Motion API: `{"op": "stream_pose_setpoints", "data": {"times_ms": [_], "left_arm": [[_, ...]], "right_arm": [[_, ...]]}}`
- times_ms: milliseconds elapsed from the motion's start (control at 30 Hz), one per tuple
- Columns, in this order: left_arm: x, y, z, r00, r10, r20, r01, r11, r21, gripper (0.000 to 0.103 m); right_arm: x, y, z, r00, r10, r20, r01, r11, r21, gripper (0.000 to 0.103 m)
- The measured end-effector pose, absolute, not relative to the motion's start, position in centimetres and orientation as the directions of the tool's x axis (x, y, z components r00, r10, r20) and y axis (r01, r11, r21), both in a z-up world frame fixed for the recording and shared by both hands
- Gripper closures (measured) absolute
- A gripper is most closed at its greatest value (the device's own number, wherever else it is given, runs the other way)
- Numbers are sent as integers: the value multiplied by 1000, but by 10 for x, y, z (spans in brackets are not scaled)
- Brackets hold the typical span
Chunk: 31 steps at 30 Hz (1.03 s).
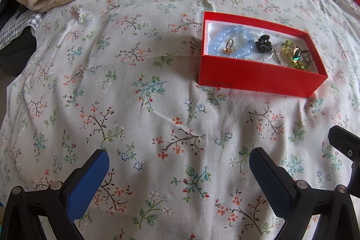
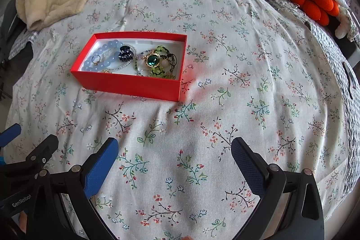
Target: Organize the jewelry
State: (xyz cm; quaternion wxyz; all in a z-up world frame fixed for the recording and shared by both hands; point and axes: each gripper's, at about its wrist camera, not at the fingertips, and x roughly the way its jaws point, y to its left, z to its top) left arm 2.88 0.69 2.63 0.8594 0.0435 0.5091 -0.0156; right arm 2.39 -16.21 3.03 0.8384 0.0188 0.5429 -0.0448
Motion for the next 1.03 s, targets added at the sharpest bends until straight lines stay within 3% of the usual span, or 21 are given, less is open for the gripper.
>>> {"op": "stream_pose_setpoints", "data": {"times_ms": [1033], "left_arm": [[28, 9, 27, 486, 15, -874, 75, 995, 59, 1]], "right_arm": [[23, -162, 30, 406, -57, -912, 94, 995, -20, 2]]}}
